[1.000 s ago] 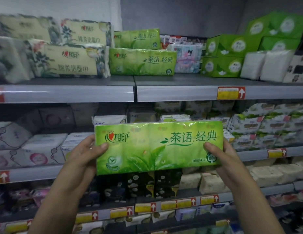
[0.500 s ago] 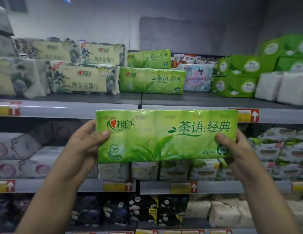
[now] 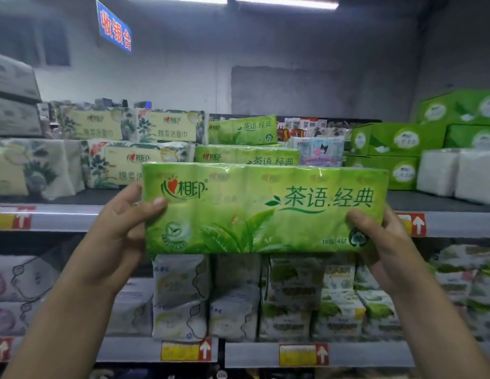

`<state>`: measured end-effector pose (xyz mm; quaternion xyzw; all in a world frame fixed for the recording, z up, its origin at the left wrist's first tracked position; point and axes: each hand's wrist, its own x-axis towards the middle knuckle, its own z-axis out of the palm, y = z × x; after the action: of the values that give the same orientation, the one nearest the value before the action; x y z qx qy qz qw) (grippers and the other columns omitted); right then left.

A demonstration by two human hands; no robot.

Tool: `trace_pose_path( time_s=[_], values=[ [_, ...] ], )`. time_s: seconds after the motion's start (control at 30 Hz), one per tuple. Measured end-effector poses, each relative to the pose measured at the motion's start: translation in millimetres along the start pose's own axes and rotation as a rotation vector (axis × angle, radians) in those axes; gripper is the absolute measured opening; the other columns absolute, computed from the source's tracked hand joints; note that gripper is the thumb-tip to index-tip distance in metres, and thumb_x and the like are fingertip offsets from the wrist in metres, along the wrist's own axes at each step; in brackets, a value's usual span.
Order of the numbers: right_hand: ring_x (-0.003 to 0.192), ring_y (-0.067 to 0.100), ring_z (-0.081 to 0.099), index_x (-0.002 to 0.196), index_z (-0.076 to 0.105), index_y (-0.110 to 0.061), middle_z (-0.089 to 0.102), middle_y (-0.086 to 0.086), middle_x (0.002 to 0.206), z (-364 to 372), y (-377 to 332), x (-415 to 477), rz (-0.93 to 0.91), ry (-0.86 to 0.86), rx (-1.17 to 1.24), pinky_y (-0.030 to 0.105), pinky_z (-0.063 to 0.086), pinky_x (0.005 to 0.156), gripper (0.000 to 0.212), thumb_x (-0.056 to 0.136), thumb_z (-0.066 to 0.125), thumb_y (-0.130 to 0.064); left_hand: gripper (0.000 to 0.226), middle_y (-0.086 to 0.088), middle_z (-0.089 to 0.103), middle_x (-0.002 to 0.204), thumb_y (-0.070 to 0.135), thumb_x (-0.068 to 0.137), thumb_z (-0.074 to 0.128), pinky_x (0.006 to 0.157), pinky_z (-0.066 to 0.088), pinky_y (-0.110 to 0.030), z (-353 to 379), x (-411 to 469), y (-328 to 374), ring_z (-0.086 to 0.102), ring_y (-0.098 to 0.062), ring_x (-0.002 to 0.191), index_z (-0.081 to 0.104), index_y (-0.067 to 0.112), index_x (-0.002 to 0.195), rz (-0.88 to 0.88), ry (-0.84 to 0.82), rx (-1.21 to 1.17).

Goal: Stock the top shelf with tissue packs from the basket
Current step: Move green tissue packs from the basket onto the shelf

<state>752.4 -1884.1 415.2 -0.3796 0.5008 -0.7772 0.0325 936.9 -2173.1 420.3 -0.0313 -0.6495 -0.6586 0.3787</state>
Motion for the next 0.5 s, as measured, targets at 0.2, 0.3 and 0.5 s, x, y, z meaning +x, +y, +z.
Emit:
trace_pose_path(
  time_s=[0.2,0.3,0.5],
  values=[
    [0.098,0.015,0.067,0.111,0.062,-0.031,0.072,-0.004,0.106,5.0,-2.8,23.0,0.026,0.064,-0.017,0.033,0.057,0.081,0.101,0.020,0.089,-0.063,0.104,-0.020,0.058,0.131,0.055,0.047,0.089,0.101,0.038,-0.066,3.1,33.5,8.4,0.057,-0.041,0.119,0.050,0.010,0.133,0.056,0.023,-0.045],
    [0.098,0.013,0.066,0.117,0.059,-0.026,0.071,-0.005,0.107,10.4,-9.2,40.8,0.029,0.106,0.007,0.025,0.057,0.076,0.111,0.016,0.090,-0.060,0.098,-0.017,0.059,0.132,0.052,0.053,0.087,0.102,0.038,-0.065,2.9,48.9,12.4,0.056,-0.039,0.121,0.051,0.013,0.134,0.086,0.012,-0.071],
    [0.068,0.005,0.068,0.092,0.063,-0.021,0.071,-0.005,0.079,19.7,-16.5,76.1,-0.020,0.036,0.147,0.014,0.052,0.058,0.059,0.040,0.087,-0.035,0.096,-0.017,0.061,0.128,0.055,0.049,0.087,0.100,0.041,-0.064,7.7,81.2,23.8,0.058,-0.038,0.118,0.054,0.012,0.129,0.118,-0.009,-0.041]
  ],
)
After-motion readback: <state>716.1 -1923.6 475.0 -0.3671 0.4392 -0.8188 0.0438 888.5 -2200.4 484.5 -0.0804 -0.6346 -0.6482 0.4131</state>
